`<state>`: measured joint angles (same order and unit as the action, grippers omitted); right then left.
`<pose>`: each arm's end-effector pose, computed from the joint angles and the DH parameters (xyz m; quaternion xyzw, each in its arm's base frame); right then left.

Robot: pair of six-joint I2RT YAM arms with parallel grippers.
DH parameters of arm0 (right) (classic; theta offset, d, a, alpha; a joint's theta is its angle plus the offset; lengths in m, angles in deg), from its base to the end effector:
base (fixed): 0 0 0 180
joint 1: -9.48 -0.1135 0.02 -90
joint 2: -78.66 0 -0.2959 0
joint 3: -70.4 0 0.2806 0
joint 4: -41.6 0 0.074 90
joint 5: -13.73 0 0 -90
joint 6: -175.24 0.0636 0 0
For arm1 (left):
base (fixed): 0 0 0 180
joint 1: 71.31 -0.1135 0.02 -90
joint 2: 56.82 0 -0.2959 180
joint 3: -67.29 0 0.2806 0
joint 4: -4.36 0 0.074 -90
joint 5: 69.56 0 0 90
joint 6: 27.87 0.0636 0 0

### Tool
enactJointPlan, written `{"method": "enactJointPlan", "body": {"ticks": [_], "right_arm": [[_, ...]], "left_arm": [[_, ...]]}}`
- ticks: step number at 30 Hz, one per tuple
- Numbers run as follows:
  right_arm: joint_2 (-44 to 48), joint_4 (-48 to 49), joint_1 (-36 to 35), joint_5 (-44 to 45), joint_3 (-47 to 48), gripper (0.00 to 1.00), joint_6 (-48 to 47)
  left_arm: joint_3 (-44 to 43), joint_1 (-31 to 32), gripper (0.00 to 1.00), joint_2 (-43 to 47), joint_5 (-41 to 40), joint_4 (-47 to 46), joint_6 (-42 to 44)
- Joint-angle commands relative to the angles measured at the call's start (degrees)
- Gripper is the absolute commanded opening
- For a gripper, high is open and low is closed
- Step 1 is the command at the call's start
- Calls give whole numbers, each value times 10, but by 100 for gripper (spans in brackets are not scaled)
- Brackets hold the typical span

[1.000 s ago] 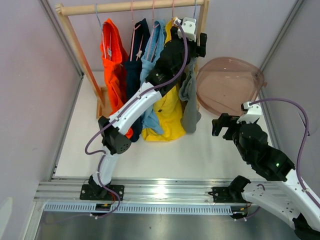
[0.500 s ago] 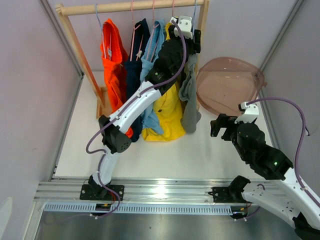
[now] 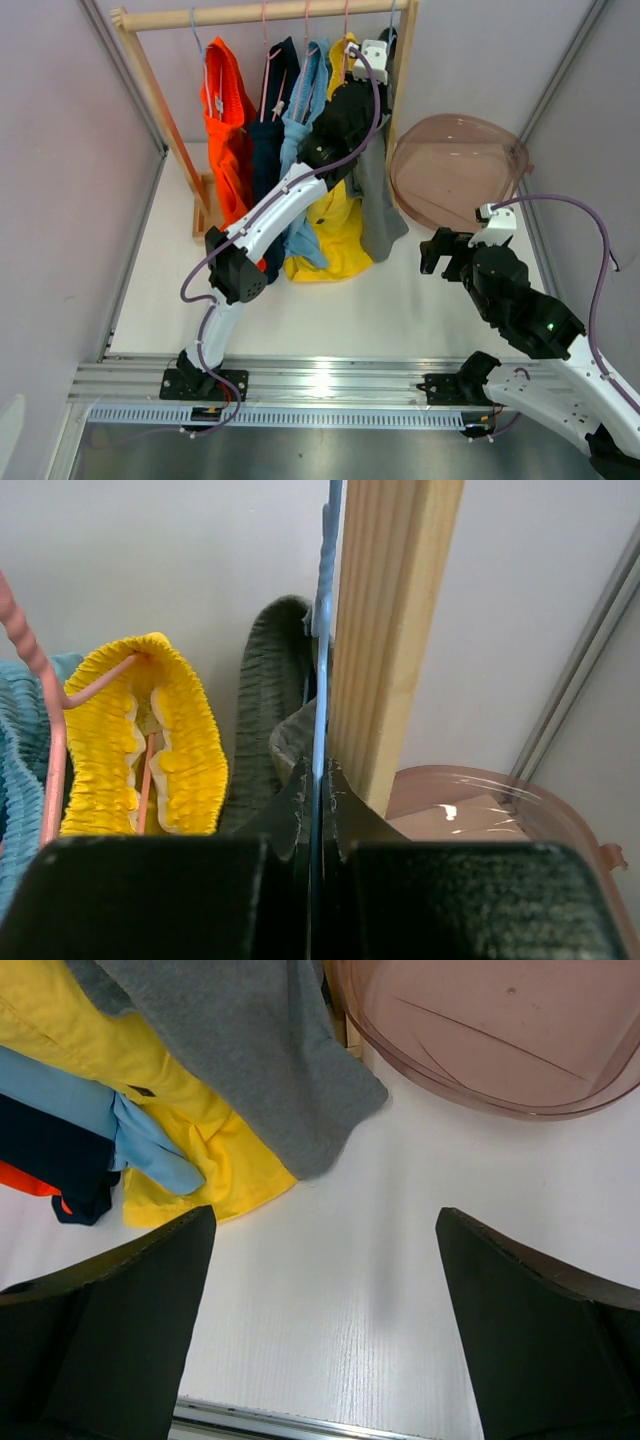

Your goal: Remove the shorts from the hanger

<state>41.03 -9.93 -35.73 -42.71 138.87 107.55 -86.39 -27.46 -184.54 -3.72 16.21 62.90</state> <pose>0.1274 0.0784 0.3931 0.0046 0.8045 0.1051 0.5846 0.4373 -0.3840 0.5026 0.0756 0.6189 -0.1634 0.7645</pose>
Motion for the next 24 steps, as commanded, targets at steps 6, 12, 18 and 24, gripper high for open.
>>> {"method": "enactJointPlan", "body": {"ticks": [6, 12, 18, 24], "right_arm": [[-7, 16, -5, 3, -7, 100, 1], [-26, 31, -8, 0, -11, 99, -2], [-39, 52, -8, -10, -18, 99, -2], [-54, 66, -11, -20, -18, 99, -2]], "left_arm": [[5, -4, 0, 55, 5, -3, 26], [4, 0, 0, 130, -24, -5, 102], [3, 0, 0, 182, -41, -15, 159], [-7, 0, 0, 210, -39, -7, 172]]}}
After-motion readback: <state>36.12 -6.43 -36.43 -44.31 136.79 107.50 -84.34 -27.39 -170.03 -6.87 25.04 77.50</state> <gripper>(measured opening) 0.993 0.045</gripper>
